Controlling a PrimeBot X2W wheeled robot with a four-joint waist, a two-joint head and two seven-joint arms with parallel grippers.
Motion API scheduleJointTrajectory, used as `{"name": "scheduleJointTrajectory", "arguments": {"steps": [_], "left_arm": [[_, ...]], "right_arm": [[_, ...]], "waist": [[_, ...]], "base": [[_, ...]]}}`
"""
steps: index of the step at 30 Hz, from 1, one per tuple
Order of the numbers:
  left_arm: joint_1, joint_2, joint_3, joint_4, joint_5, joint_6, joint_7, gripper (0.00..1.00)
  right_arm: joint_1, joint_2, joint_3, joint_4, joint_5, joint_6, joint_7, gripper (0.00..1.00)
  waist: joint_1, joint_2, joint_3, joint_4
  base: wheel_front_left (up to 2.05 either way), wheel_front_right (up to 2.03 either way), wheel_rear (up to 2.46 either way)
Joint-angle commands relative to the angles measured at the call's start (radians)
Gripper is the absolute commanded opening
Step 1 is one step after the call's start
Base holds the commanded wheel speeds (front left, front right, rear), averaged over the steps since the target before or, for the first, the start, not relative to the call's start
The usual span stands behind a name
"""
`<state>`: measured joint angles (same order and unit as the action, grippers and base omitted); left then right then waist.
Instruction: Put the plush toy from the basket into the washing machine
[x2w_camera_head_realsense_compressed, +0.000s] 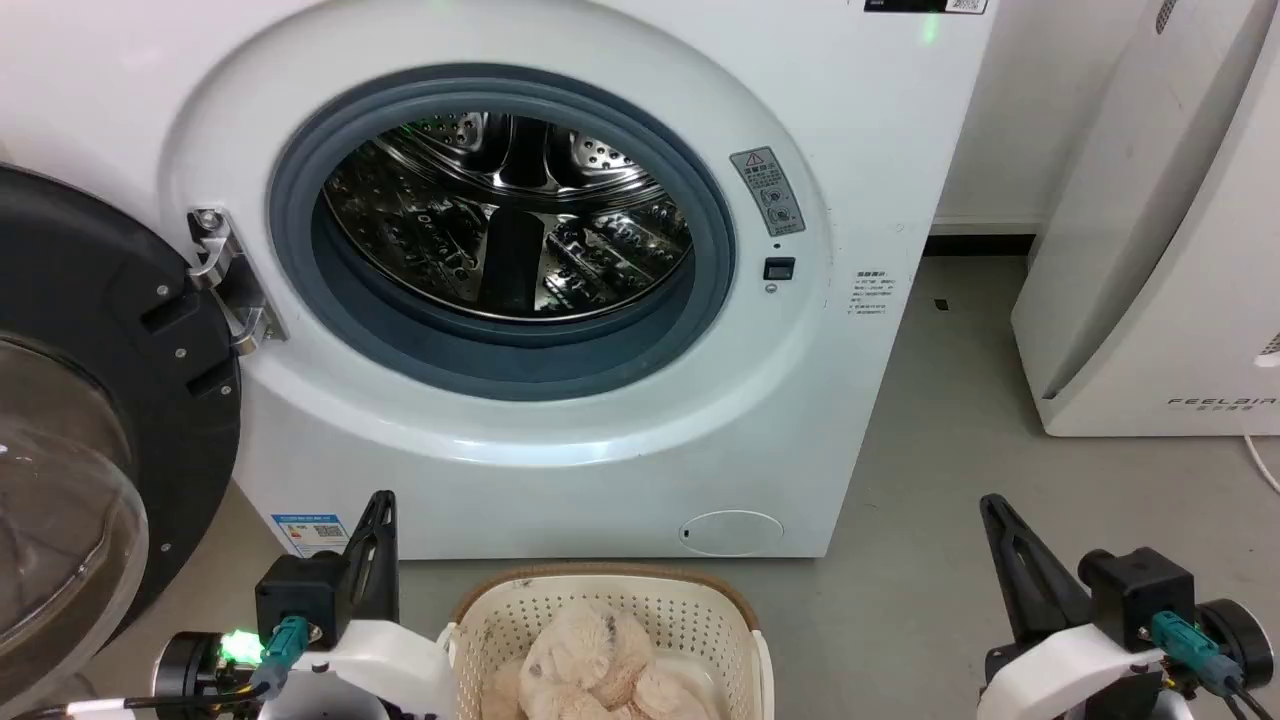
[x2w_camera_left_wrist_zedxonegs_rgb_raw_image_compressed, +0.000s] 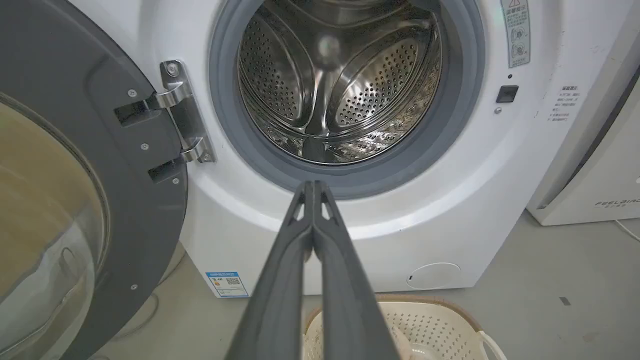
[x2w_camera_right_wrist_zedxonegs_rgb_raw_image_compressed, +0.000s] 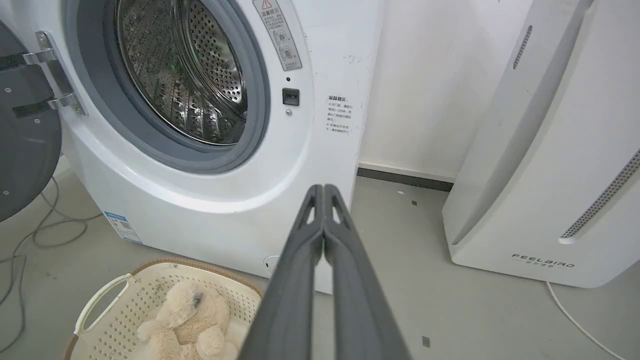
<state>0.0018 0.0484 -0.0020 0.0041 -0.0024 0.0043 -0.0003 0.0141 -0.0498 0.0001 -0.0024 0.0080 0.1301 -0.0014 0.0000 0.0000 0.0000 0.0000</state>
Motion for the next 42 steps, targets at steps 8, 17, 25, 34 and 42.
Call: {"name": "scheduleJointTrajectory", "arguments": {"steps": [8, 17, 25, 34, 42], "left_arm": [[-0.002, 0.002, 0.002, -0.004, 0.002, -0.004, 0.0, 0.0], [-0.002, 0.002, 0.002, -0.004, 0.002, -0.004, 0.0, 0.0], [0.0, 0.0, 0.0, 0.0, 0.0, 0.0, 0.0, 1.0], [-0.003, 0.0, -0.01, 0.003, -0.007, 0.02, -0.015, 1.0], [-0.018, 0.0, -0.027, 0.025, -0.015, 0.033, -0.032, 1.0]], "right_arm": [[-0.014, 0.0, 0.0, 0.002, -0.008, 0.001, 0.001, 0.0], [-0.014, 0.0, 0.0, 0.002, -0.008, 0.001, 0.001, 0.0], [0.0, 0.0, 0.0, 0.0, 0.0, 0.0, 0.0, 1.0], [0.0, 0.0, -0.016, -0.003, 0.019, 0.0, -0.015, 1.0], [-0.003, 0.0, -0.03, -0.01, 0.033, 0.0, -0.032, 1.0]], "waist": [[0.0, 0.0, 0.0, 0.0], [0.0, 0.0, 0.0, 0.0], [0.0, 0.0, 0.0, 0.0], [0.0, 0.0, 0.003, 0.0], [0.0, 0.0, 0.011, -0.002]], "base": [[0.0, 0.0, 0.0], [0.0, 0.0, 0.0], [0.0, 0.0, 0.0], [0.0, 0.0, 0.0], [0.0, 0.0, 0.0]]}}
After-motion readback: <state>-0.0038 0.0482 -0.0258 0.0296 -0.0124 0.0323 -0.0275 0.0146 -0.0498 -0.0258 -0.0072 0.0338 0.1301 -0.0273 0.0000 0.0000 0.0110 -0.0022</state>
